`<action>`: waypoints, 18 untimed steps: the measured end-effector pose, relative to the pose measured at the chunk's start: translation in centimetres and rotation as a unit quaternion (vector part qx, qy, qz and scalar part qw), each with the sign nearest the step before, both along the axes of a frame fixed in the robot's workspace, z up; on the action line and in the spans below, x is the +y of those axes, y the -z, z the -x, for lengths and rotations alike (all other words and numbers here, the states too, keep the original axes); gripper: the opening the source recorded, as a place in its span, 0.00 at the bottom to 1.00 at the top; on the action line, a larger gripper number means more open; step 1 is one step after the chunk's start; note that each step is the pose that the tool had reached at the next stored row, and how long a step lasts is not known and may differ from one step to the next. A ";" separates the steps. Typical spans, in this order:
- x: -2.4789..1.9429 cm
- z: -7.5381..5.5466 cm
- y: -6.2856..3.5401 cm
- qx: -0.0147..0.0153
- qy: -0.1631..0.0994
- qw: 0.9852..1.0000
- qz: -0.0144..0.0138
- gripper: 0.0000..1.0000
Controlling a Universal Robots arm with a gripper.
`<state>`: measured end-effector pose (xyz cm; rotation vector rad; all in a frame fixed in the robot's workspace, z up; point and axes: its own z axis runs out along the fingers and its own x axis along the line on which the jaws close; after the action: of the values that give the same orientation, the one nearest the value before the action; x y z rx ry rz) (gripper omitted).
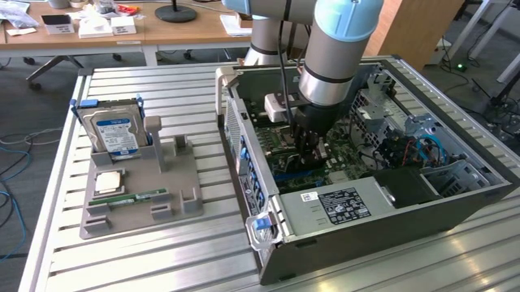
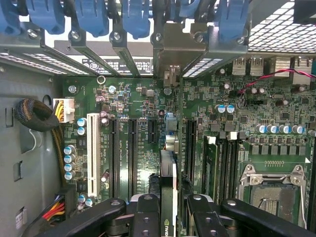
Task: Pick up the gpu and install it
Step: 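Insert the gpu into the slot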
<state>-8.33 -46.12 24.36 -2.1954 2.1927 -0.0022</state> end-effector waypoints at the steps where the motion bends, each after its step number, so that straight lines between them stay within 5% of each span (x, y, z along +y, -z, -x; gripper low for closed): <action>1: 0.00 0.0 0.02 0.000 0.000 1.000 0.000 0.26; 18: 0.00 0.0 0.13 0.000 0.000 1.000 0.000 0.26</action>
<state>-8.32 -46.12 24.23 -2.1950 2.1923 -0.0024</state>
